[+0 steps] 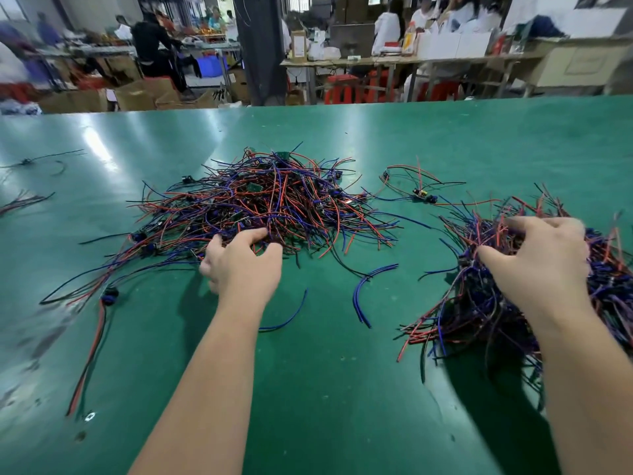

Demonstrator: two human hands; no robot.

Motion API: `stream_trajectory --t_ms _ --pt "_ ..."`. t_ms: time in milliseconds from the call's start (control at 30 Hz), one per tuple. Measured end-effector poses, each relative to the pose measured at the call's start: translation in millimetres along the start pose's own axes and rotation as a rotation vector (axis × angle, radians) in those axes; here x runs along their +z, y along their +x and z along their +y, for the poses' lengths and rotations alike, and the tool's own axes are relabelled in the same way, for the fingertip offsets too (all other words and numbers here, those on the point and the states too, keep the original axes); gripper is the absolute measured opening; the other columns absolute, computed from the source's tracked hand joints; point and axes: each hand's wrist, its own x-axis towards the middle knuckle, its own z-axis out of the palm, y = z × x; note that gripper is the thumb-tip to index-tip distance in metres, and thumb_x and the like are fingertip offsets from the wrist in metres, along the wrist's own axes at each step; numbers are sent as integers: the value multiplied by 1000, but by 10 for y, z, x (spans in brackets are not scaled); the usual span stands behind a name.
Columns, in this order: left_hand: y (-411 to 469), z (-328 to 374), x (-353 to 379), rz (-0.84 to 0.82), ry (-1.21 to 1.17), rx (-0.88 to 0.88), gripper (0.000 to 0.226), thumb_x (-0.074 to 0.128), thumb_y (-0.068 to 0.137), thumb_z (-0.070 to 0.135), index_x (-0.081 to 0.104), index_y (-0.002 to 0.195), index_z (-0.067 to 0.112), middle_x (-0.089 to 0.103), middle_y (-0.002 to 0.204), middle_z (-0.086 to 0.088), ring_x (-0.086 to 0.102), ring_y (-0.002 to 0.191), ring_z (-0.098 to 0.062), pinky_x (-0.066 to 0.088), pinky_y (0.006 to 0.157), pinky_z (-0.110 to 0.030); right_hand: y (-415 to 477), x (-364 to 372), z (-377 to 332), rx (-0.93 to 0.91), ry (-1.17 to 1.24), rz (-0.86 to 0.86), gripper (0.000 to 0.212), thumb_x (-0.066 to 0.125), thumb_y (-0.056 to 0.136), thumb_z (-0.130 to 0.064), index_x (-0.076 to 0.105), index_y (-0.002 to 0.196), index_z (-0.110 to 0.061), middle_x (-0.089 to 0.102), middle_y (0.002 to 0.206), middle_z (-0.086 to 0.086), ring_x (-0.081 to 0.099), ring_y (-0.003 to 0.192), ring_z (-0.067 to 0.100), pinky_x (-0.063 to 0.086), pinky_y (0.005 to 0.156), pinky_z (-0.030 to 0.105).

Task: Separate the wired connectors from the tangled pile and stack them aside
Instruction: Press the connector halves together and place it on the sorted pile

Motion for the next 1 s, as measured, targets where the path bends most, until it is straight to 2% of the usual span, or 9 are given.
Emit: stream_trajectory --t_ms 167,233,300,433,533,633,733,800,1000 --pt "80 -131 45 -144 329 -66 29 52 87 40 62 114 41 59 121 -2 38 120 -28 26 102 -40 -78 53 -106 -17 34 0 56 65 84 -27 47 135 -18 35 135 16 35 123 37 26 104 49" --pt "72 -121 41 -74 244 -34 17 50 89 40 67 93 39 67 91 7 48 108 -26 25 92 -41 -108 76 -134 -45 69 -24 52 64 84 -26 50 133 -21 38 133 14 37 123 35 27 103 48" --pt "54 -92 30 18 139 24 28 45 90 39 64 71 31 62 64 9 53 93 -26 26 86 -42 -127 102 -150 -64 78 -52 47 63 85 -25 53 131 -22 41 130 12 39 121 32 28 101 47" --pt "1 -37 -3 234 -158 232 28 42 96 32 69 90 26 68 82 -3 57 83 -29 37 82 -40 -153 142 -163 -142 136 -32 37 61 85 -21 60 122 -22 47 118 8 47 109 27 33 96 41" --pt "-139 82 -15 228 -476 504 23 47 98 23 69 104 23 69 93 -1 62 88 -25 46 79 -33 -196 180 -213 -151 373 -81 19 61 87 -15 68 104 -19 60 95 1 56 84 19 40 79 26" --pt "-355 209 53 120 -492 814 20 51 95 17 69 102 22 64 98 19 60 96 -9 46 88 -29 -308 202 -376 74 932 -500 16 57 92 -18 70 95 -8 70 80 4 60 63 15 44 61 24" --pt "-584 245 201 -59 -397 1026 21 56 89 20 75 98 15 66 94 10 60 95 -8 47 90 -27 -369 249 -474 242 1288 -839 46 51 78 -47 65 98 -8 72 81 5 55 54 9 41 51 18" --pt "-714 250 290 -171 -336 1098 19 60 84 20 77 92 15 69 90 3 61 88 -11 50 84 -27 -344 252 -477 284 1393 -834 49 52 71 -50 64 97 -11 71 79 3 49 52 7 41 49 15" --pt "-752 239 301 -313 -175 1084 19 63 80 20 69 63 13 64 66 5 60 67 -14 48 71 -32 -240 174 -381 307 1557 -630 20 61 75 -13 66 95 -9 67 71 1 47 45 3 41 46 13"
